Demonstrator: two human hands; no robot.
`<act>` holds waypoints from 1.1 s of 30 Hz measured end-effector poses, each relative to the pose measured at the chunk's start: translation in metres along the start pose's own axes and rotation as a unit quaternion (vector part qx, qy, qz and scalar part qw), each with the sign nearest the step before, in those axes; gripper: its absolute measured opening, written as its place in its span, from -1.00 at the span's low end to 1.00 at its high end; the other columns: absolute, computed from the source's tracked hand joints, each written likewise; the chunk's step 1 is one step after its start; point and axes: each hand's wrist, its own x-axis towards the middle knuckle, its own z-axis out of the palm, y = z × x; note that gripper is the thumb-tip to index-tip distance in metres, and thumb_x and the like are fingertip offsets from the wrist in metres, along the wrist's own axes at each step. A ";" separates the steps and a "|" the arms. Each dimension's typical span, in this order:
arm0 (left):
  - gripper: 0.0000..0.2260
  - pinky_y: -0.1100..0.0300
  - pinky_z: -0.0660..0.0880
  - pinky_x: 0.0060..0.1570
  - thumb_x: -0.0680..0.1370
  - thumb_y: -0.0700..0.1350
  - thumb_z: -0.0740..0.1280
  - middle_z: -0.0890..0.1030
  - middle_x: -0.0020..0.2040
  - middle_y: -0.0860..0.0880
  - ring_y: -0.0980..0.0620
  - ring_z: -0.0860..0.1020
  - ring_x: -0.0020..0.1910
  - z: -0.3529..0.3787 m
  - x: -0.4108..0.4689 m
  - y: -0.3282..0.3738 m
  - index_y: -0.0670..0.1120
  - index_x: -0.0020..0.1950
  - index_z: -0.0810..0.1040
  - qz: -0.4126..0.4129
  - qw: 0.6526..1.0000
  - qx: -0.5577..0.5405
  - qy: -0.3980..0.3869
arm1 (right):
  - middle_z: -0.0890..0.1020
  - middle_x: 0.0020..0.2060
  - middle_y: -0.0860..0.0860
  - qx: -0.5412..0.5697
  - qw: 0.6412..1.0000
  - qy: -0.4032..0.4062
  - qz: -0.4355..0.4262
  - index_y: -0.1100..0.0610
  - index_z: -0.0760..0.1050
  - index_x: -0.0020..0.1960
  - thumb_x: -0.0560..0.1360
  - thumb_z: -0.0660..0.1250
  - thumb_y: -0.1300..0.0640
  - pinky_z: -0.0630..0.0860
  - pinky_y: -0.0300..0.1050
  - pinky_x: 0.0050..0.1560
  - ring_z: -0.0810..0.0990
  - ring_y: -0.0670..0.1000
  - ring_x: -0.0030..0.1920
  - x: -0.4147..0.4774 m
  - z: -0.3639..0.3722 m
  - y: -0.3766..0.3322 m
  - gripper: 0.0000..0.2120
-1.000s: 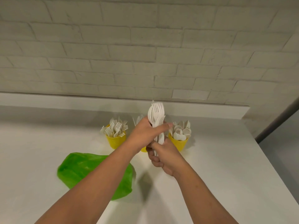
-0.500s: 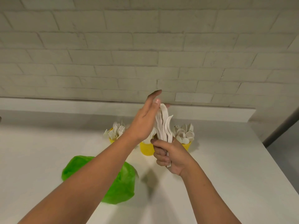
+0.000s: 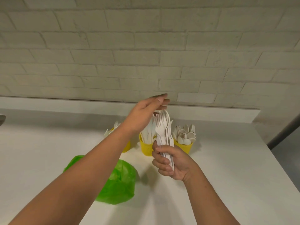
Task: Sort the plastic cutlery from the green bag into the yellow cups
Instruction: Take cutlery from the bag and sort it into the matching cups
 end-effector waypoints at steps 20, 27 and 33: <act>-0.87 0.24 0.53 0.02 0.53 -0.24 0.50 0.70 -0.05 -0.03 0.09 0.61 -0.04 -0.011 -0.009 -0.005 -0.10 0.06 0.70 0.056 0.998 -0.021 -0.019 | 0.28 -0.46 0.05 0.124 0.981 -0.147 -0.022 0.25 0.40 0.13 0.54 0.20 0.21 0.06 -0.30 -0.61 0.27 -0.06 -0.59 -0.011 -0.019 -0.013 -0.81; -0.96 0.24 0.52 0.05 0.57 -0.16 0.48 0.70 -0.05 0.01 0.11 0.61 -0.06 -0.013 -0.007 -0.002 -0.03 -0.05 0.65 0.015 0.999 -0.014 0.040 | 0.45 -0.29 0.06 0.129 0.984 -0.102 -0.063 0.21 0.45 0.12 0.61 0.25 0.18 0.25 -0.22 -0.61 0.44 -0.05 -0.48 -0.003 -0.025 -0.017 -0.87; -0.94 0.23 0.59 -0.16 0.58 -0.26 0.43 0.63 -0.27 0.03 0.06 0.60 -0.28 -0.003 -0.006 -0.003 -0.17 0.03 0.60 -0.040 0.988 -0.131 0.074 | 0.47 -0.32 0.08 0.087 0.991 0.006 -0.099 0.24 0.56 -0.02 0.52 0.45 0.12 0.38 -0.23 -0.62 0.42 -0.05 -0.53 0.001 -0.024 -0.015 -0.81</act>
